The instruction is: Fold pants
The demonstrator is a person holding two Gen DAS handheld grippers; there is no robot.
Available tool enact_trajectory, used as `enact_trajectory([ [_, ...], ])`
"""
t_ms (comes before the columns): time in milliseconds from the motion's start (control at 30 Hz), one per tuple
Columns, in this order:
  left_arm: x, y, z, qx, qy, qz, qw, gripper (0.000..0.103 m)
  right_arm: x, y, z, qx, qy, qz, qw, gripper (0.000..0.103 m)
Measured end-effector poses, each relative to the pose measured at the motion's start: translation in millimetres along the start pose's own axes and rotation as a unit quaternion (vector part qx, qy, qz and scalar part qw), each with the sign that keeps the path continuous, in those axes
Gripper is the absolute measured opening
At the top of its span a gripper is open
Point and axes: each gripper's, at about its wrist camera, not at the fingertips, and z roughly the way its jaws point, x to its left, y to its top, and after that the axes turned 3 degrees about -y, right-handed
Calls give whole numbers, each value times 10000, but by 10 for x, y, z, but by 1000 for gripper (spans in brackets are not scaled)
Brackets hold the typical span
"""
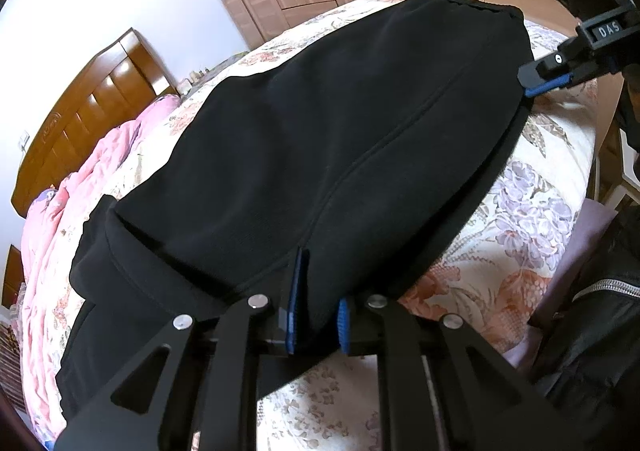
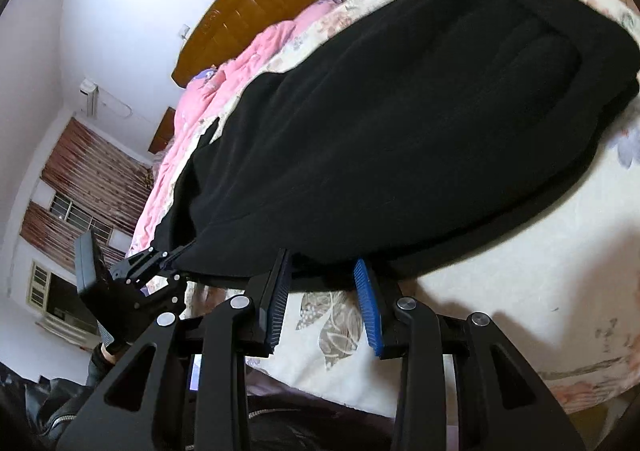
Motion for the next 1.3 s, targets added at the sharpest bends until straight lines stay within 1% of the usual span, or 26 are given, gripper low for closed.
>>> enact_trajectory([
  [100,5,-3,-2,-17,-30,-11,10000,15,-39,4,-19,-40,113,151,9998,34],
  [267,23,-14,-8,-43,-97,-49,9999,15,-134,58,-9,-283,173,442,9985,34],
  [300,20,-15,-7,-47,-91,-43,9999,14,-143,74,8,-287,230,474,9982,25],
  [333,15,-17,-7,-56,-71,-38,10000,14,-132,68,15,-305,167,392,9986,9],
  [400,21,-14,-29,-94,-31,-71,9999,10,-48,55,-11,-447,73,191,9988,7],
  [500,25,30,-137,-165,71,-18,9998,9,105,74,-132,-606,-162,-213,9978,6],
  [600,15,43,-204,-109,44,33,9999,9,113,77,-176,-530,-144,-246,9982,6],
  [667,-19,23,-154,18,-9,72,10000,9,67,60,-139,-444,-258,-279,9983,6],
  [733,-78,-20,-51,189,-30,141,9997,10,-38,24,-62,-316,-374,-186,9986,5],
  [767,-85,-28,-32,180,-1,123,9998,13,-97,10,-42,-281,-384,-135,9988,4],
  [800,-59,-22,-31,115,6,-27,9999,16,-148,15,-39,-302,-313,-48,9990,4],
  [833,-32,-18,-33,85,-54,-149,9998,19,-159,29,-41,-291,-311,-46,9991,5],
  [867,-15,-15,-38,77,-71,-205,9997,32,-149,39,-51,-275,-359,-115,9989,9],
  [900,4,-19,-56,66,-19,-216,9997,64,-122,54,-58,-206,-381,-210,9988,15],
  [933,16,-26,-100,-2,37,-202,9998,76,-109,62,-73,-133,-382,-232,9989,27],
  [967,42,-31,-164,-80,-25,-226,9997,83,-95,71,-120,-53,-366,-237,9990,37],
  [1000,74,-39,-213,-106,-113,-288,9995,83,-87,67,-196,-72,-425,-279,9987,63],
  [1033,127,-48,-273,-153,-181,-388,9990,83,-77,51,-280,-160,-565,-345,9977,75],
  [1067,192,-54,-333,-220,-206,-509,9983,83,-49,51,-401,-355,-861,-504,9944,75],
  [1133,390,-33,-471,-438,-294,-943,9941,84,-38,92,-554,-556,-1238,-685,9884,75],
  [1167,495,1,-524,-564,-359,-1170,9909,88,-33,116,-628,-702,-1348,-703,9859,75],
  [1200,625,86,-569,-756,-415,-1398,9864,91,-30,175,-729,-934,-1423,-739,9826,75],
  [1233,703,175,-579,-883,-429,-1509,9837,93,-16,234,-764,-1052,-1449,-809,9805,75],
  [1267,778,301,-556,-996,-531,-1563,9812,98,20,342,-756,-1116,-1564,-988,9764,75],
  [1300,826,464,-490,-971,-635,-1575,9807,101,56,427,-718,-1137,-1731,-1162,9714,75],
])
